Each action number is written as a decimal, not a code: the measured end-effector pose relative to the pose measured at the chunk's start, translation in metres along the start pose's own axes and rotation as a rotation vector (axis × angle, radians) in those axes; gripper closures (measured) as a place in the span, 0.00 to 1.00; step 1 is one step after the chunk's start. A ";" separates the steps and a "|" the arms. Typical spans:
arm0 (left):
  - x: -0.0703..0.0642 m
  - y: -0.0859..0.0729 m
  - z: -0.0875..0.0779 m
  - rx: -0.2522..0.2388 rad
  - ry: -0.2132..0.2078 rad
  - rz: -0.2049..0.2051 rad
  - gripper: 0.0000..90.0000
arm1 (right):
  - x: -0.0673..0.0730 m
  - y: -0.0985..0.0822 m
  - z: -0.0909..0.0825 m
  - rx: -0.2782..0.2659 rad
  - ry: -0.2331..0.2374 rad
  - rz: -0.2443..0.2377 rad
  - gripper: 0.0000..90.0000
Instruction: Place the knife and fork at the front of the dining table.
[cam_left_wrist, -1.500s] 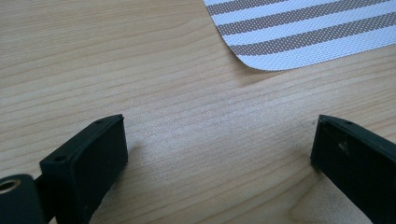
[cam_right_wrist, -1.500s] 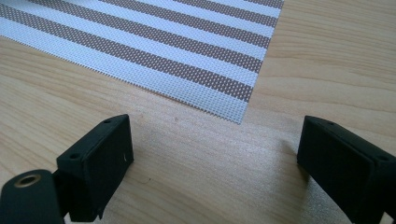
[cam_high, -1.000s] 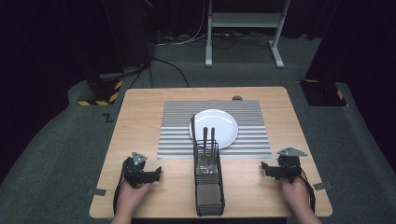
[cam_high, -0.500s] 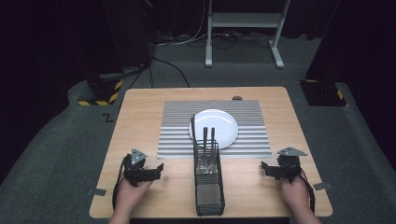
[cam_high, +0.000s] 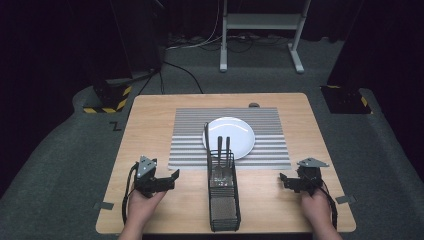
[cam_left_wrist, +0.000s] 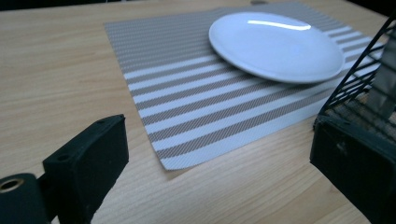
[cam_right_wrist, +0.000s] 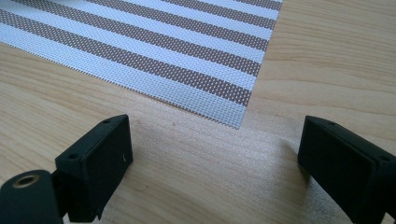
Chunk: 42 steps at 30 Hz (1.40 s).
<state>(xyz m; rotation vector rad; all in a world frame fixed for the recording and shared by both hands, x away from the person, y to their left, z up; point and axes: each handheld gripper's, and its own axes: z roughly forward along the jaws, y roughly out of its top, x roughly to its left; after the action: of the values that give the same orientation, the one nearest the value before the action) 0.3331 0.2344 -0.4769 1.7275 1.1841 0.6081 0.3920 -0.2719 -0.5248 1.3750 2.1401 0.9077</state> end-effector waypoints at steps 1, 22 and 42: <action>-0.001 0.001 -0.002 -0.017 -0.008 -0.010 0.05 | 0.000 0.000 0.000 0.000 0.000 0.000 0.11; -0.043 0.023 -0.003 -0.150 -0.082 0.028 0.07 | 0.000 0.000 0.000 0.001 0.000 0.000 0.11; -0.079 0.059 0.028 -0.157 -0.103 0.041 0.10 | 0.000 -0.001 -0.001 -0.001 0.002 -0.003 0.11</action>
<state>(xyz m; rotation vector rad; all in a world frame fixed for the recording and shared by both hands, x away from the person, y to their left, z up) 0.3488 0.1448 -0.4291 1.6340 1.0048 0.6129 0.3912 -0.2722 -0.5248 1.3706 2.1425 0.9087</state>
